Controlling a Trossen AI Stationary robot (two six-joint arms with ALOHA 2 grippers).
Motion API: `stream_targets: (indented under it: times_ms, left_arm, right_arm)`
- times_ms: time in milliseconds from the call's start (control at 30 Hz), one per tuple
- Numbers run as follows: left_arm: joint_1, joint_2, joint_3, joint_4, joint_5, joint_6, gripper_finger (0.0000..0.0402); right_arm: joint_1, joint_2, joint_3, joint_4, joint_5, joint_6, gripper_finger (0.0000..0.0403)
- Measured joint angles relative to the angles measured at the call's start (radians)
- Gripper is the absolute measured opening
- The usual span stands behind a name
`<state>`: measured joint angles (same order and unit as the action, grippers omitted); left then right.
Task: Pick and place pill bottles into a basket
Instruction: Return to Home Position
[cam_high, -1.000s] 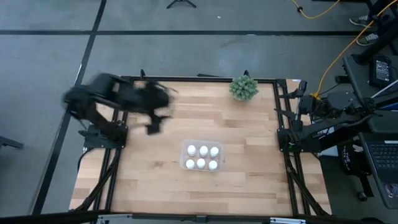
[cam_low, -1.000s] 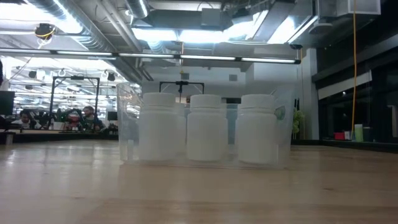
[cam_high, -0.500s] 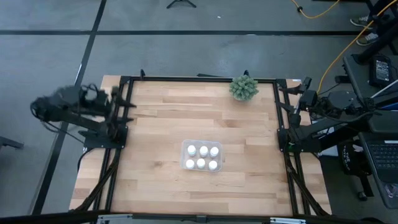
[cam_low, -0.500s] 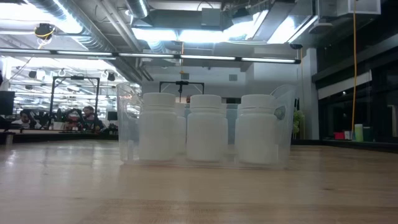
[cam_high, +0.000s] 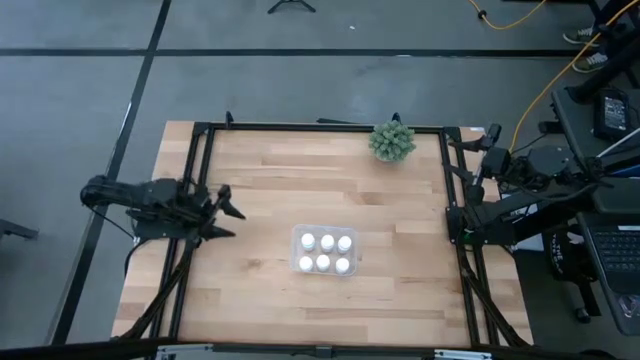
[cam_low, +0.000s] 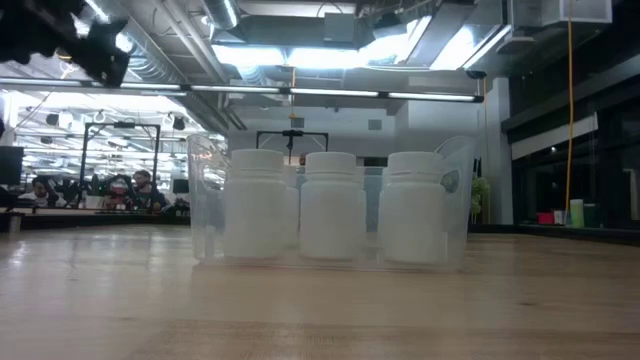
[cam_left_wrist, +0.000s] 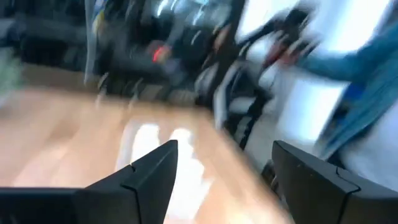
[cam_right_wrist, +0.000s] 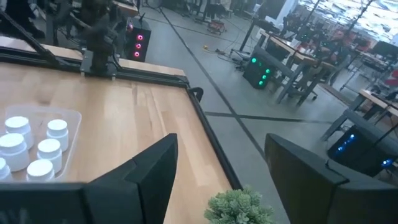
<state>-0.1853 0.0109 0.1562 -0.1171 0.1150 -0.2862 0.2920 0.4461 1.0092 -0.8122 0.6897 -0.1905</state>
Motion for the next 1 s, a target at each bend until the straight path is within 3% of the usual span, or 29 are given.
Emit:
stream_targets:
  times_ms: [100, 200, 433, 567, 733, 1000]
  left_arm:
    - [0.013, -0.01, -0.072, 0.173, 0.017, 0.012, 0.0253]
    - [0.042, -0.008, -0.145, 0.224, 0.037, -0.004, 0.0253]
    - [0.167, -0.011, -0.148, 0.211, 0.011, 0.085, 0.0253]
    - [0.249, -0.011, -0.148, 0.17, 0.045, 0.094, 0.0253]
    - [0.334, -0.01, -0.148, 0.151, 0.0, 0.125, 0.0253]
    - [0.374, 0.006, -0.148, 0.134, -0.106, 0.135, 0.0253]
  right_arm:
    - [0.0, -0.001, 0.0, -0.002, 0.0, 0.023, 0.0242]
    - [0.0, -0.002, 0.0, -0.001, -0.002, 0.046, 0.0242]
    - [0.0, -0.002, 0.0, -0.001, -0.002, 0.056, 0.0242]
    - [0.0, -0.002, 0.0, -0.001, -0.002, 0.065, 0.0242]
    - [0.0, -0.002, -0.003, 0.001, -0.002, 0.175, 0.0242]
    - [0.0, -0.004, -0.165, 0.059, -0.044, 0.35, 0.0242]
